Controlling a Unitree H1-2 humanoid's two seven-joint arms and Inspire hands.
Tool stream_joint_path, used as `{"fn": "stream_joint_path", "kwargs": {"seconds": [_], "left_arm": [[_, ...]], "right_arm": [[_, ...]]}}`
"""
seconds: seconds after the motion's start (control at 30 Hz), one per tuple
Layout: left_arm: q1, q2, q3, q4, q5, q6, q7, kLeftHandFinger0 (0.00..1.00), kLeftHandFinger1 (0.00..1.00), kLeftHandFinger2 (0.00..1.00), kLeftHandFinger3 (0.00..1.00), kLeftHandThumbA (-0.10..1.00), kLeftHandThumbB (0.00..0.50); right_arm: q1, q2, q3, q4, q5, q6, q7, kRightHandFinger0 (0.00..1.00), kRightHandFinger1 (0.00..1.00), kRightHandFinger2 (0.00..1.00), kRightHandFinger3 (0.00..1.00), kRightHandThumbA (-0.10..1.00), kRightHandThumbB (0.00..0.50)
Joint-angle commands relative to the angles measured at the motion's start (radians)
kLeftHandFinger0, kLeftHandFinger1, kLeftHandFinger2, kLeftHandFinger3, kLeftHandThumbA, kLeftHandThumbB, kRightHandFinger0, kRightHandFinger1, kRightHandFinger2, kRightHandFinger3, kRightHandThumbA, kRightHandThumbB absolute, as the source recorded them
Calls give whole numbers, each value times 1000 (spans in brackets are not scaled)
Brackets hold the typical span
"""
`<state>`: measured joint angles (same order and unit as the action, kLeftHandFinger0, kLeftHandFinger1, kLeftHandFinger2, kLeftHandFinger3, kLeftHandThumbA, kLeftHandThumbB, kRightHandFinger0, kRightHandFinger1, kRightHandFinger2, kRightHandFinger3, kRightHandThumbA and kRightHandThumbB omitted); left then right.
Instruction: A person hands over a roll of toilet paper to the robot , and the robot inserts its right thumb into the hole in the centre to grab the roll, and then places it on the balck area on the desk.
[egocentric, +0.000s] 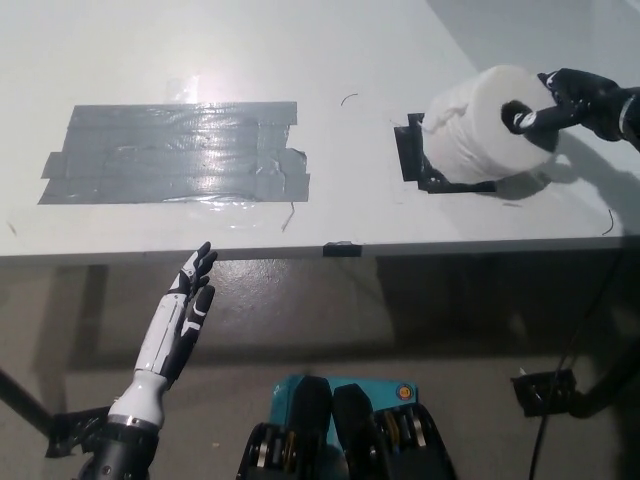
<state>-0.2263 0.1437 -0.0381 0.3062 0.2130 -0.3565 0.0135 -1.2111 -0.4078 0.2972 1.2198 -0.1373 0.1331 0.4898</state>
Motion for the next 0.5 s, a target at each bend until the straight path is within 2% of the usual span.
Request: {"fn": "stream_joint_path", "kwargs": {"seconds": [0.0,0.03,0.07,0.1,0.23,0.3,0.37,0.4,0.43,0.47], "left_arm": [[-16,15,2,-19,7,-22,11,1000,1000,1000,1000,1000,71],[-18,15,1,-11,8,-30,12,1000,1000,1000,1000,1000,72],[-19,16,1,-7,8,-33,13,1000,1000,1000,1000,1000,72],[-17,16,0,-9,11,-34,14,1000,1000,1000,1000,1000,63],[-16,16,2,-9,9,-37,14,1000,1000,1000,1000,1000,59],[-16,15,3,-8,5,-35,13,1000,1000,1000,1000,996,66],[-14,11,4,-9,0,-33,13,1000,1000,1000,1000,985,57],[-14,11,5,-9,-4,-34,12,1000,1000,1000,1000,982,57],[-11,11,5,-9,-1,-35,14,1000,1000,1000,1000,979,57],[-9,10,5,-9,-2,-34,14,1000,1000,1000,1000,979,57]], "right_arm": [[-85,-13,-19,-46,10,26,88,367,589,692,905,205,297],[-87,-15,-11,-50,10,8,136,679,893,939,1000,304,302],[-87,-16,-7,-53,10,0,156,808,995,1000,1000,342,303],[-85,-17,-12,-64,17,1,176,1000,1000,1000,1000,384,299],[-98,-14,-32,-43,24,-46,171,1000,1000,1000,1000,510,290],[-105,-11,-38,-43,25,-33,159,1000,1000,1000,1000,524,321],[-113,-10,-59,-56,21,-65,88,1000,1000,1000,1000,651,394],[-118,-9,-67,-59,22,-63,78,1000,1000,1000,1000,678,402],[-119,-2,-102,-80,46,-23,55,1000,1000,1000,1000,629,415],[-115,4,-131,-115,56,-14,16,1000,1000,1000,1000,672,375]]}}
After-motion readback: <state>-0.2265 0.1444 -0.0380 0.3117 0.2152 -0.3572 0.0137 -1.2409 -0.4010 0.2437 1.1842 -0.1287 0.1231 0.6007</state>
